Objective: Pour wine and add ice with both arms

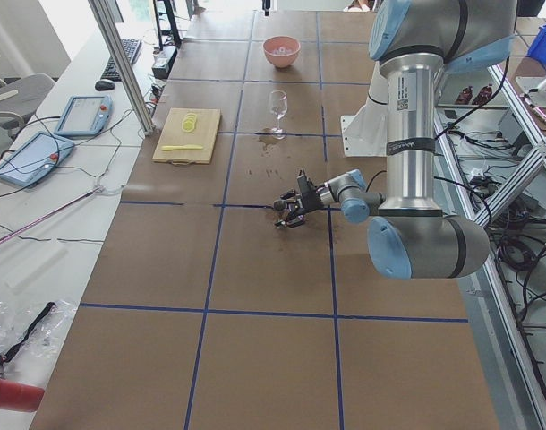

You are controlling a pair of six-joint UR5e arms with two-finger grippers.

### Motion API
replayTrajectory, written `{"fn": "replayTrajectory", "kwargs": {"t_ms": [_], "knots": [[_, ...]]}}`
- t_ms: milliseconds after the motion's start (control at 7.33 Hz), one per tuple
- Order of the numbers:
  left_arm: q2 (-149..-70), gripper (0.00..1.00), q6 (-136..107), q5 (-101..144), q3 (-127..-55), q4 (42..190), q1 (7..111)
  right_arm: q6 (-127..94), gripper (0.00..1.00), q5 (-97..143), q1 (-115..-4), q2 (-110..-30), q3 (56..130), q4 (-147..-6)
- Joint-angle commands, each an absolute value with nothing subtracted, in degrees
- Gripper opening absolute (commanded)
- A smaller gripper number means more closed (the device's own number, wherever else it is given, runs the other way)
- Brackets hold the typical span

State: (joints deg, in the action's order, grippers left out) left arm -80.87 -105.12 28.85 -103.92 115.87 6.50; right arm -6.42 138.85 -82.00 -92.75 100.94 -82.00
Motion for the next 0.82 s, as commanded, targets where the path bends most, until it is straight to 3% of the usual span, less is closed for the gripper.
{"fn": "replayTrajectory", "kwargs": {"t_ms": [0, 273, 409, 682], "knots": [[-80.8, 0.69, -105.1, 26.7, -102.6, 115.8, 6.6, -6.5, 1.0, 138.9, -82.0, -92.6, 101.0, -82.0], [-80.6, 0.57, -105.3, 26.7, -101.4, 115.8, 6.6, -6.5, 1.0, 138.9, -82.0, -92.5, 101.0, -82.0], [-80.7, 0.47, -105.3, 26.8, -101.8, 115.9, 6.6, -6.5, 1.0, 138.9, -82.0, -92.6, 101.4, -82.0], [-80.4, 0.02, -105.2, 26.8, -102.4, 115.9, 6.6, -6.5, 1.0, 138.9, -82.0, -92.6, 101.8, -82.0]]}}
